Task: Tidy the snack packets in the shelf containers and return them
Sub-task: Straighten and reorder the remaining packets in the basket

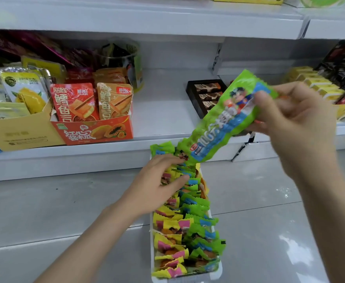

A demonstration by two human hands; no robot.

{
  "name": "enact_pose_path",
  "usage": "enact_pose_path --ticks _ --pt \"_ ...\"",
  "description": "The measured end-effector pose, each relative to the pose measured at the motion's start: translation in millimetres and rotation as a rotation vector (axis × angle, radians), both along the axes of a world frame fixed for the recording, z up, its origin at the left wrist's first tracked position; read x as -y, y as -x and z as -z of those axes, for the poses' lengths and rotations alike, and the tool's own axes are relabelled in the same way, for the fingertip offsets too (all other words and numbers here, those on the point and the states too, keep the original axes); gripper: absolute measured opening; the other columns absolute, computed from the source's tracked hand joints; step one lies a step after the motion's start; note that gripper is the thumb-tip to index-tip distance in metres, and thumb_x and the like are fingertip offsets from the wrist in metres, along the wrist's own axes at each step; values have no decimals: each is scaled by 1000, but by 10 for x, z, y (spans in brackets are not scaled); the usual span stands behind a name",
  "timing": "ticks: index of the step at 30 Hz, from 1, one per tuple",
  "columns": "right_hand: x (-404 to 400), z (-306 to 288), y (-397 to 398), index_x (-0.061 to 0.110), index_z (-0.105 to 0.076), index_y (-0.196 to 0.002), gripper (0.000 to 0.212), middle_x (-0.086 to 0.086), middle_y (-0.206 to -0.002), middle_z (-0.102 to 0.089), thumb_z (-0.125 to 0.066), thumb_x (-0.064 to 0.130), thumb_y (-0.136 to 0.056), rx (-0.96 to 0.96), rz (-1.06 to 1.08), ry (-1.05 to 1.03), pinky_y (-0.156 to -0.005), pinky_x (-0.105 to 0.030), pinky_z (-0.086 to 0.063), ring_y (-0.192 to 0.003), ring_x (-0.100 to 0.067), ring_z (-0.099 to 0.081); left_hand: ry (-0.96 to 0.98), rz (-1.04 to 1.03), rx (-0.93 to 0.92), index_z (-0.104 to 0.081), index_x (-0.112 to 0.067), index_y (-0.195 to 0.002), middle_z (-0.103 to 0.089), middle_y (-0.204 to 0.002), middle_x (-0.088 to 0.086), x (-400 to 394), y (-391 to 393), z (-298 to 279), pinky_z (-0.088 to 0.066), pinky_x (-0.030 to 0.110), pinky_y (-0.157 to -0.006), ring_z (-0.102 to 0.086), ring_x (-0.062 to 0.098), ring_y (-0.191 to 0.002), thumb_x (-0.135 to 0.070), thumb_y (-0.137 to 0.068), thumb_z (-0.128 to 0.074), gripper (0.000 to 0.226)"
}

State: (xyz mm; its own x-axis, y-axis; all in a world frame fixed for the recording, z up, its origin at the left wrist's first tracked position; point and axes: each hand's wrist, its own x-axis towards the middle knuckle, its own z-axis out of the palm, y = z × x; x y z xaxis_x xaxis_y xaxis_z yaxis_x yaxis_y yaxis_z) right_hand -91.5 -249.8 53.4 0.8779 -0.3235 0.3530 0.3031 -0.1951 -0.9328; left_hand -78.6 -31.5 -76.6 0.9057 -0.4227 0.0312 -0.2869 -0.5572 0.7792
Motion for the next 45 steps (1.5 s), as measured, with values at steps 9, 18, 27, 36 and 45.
enact_pose_path --ticks 9,18,27,36,45 --pt "-16 231 -12 7 -61 -90 5 3 -63 -73 -63 9 -95 -227 -12 -268 -55 -19 -56 -62 -9 -72 898 -213 -565 -66 -27 -118 -75 -112 3 155 404 -372 -51 33 -87 -67 19 -103 -28 -70 -82 50" --pt "0 622 -75 6 -59 -85 11 -6 -67 -75 -69 5 -91 -294 80 -337 -55 -23 -57 -61 -14 -72 969 -420 -550 -56 -6 -106 -77 -99 9 168 415 -286 -61 28 -73 -75 19 -90 -9 -80 -65 28" --pt "-24 649 -46 3 -66 -102 23 -7 -82 -77 -64 25 -96 -425 74 -444 -61 -27 -60 -74 -24 -76 865 -381 -267 -63 -16 -104 -78 -95 -2 148 396 -292 -57 21 -76 -74 13 -91 12 -88 -61 33" --pt "-22 652 -34 -2 -67 -100 24 -15 -99 -74 -54 18 -101 -522 -130 -713 -70 -31 -61 -87 -23 -75 234 -73 458 -74 -22 -116 -62 -135 -7 -40 361 -225 -44 21 -105 -56 8 -127 16 -83 -65 51" --pt "-62 630 -64 4 -69 -102 21 -13 -103 -75 -60 22 -96 -454 -81 -716 -75 -33 -62 -93 -22 -74 984 -199 -760 -52 -16 -138 -72 -119 10 86 347 -298 -58 41 -92 -69 28 -110 -20 -80 -71 61"
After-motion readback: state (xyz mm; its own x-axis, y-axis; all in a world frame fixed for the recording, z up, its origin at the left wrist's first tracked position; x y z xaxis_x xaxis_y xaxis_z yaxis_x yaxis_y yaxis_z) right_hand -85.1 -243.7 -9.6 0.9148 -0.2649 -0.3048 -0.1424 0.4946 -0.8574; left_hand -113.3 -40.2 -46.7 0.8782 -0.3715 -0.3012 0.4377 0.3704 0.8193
